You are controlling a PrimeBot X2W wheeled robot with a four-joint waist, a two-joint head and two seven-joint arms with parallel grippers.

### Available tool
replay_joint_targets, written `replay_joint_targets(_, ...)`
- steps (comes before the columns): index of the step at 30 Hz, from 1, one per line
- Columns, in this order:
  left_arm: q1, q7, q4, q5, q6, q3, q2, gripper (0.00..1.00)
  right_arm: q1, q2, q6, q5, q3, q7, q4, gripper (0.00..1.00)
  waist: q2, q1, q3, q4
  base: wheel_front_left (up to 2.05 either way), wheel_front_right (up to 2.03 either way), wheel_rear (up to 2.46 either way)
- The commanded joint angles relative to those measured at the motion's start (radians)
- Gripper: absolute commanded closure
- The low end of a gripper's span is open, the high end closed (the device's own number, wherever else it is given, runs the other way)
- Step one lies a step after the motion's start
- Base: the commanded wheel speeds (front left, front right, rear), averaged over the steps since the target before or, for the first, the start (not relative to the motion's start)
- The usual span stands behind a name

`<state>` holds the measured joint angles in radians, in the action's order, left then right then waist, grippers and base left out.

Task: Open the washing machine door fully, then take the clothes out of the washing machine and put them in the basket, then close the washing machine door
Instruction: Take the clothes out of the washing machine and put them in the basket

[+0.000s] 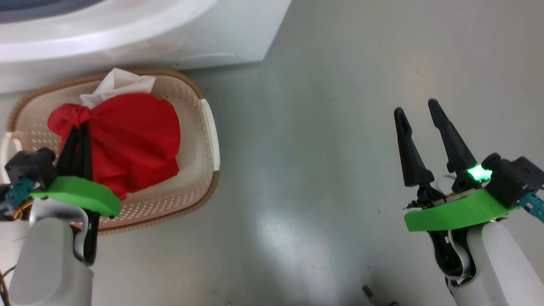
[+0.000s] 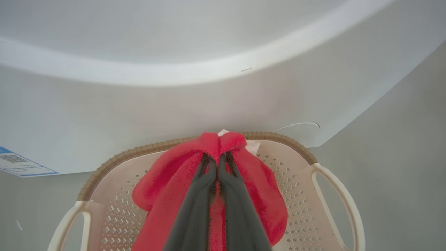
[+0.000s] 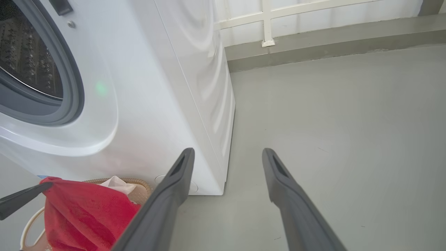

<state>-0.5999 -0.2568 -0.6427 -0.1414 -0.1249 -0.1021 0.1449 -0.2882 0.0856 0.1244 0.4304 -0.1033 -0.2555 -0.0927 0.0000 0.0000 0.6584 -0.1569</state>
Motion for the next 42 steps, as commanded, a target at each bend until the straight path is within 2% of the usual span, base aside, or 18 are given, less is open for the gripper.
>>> replay_joint_targets(1, -0.010, -0.005, -0.018, 0.010, -0.006, -0.018, 0.041, 1.00, -0.009, -0.004, 0.006, -0.005, -0.022, -0.006, 0.027, 0.00, 0.0000, 0.0000, 0.048, -0.022, 0.00, 0.00, 0.00)
replay_joint_targets(11, -0.116, -0.005, -0.201, 0.044, -0.006, -0.011, 0.069, 1.00, -0.036, -0.019, 0.006, -0.005, -0.038, -0.006, 0.035, 0.00, 0.0000, 0.0000, 0.120, -0.052, 0.00, 0.00, 0.00)
replay_joint_targets(26, -0.247, -0.005, -0.461, 0.023, 0.000, -0.035, 0.094, 1.00, -0.065, -0.028, 0.006, -0.009, -0.048, -0.006, 0.036, 0.00, 0.0000, 0.0000, 0.167, -0.074, 0.00, 0.00, 0.00)
replay_joint_targets(29, -0.265, -0.005, -0.486, 0.020, -0.002, -0.030, 0.096, 0.77, -0.069, -0.028, 0.006, -0.010, -0.047, -0.006, 0.032, 0.00, 0.0000, 0.0000, 0.165, -0.072, 0.00, 0.00, 0.00)
replay_joint_targets(30, -0.268, -0.005, -0.490, 0.018, -0.002, -0.029, 0.095, 0.65, -0.070, -0.029, 0.006, -0.010, -0.046, -0.006, 0.031, 0.00, 0.0000, 0.0000, 0.163, -0.070, 0.00, 0.00, 0.00)
replay_joint_targets(31, -0.268, -0.005, -0.493, 0.017, -0.002, -0.028, 0.094, 0.51, -0.070, -0.029, 0.006, -0.011, -0.045, -0.006, 0.029, 0.00, 0.0000, 0.0000, 0.158, -0.069, 0.00, 0.00, 0.00)
replay_joint_targets(33, -0.265, -0.005, -0.500, 0.012, -0.003, -0.027, 0.094, 0.00, -0.071, -0.029, 0.006, -0.011, -0.044, -0.006, 0.026, 0.00, 0.0000, 0.0000, 0.147, -0.066, 0.00, 0.00, 0.00)
replay_joint_targets(42, -0.219, -0.005, -0.468, -0.017, -0.005, -0.032, 0.078, 0.00, -0.059, -0.019, 0.006, -0.011, -0.036, -0.006, 0.008, 0.00, 0.0000, 0.0000, 0.068, -0.048, 0.00, 0.00, 0.00)
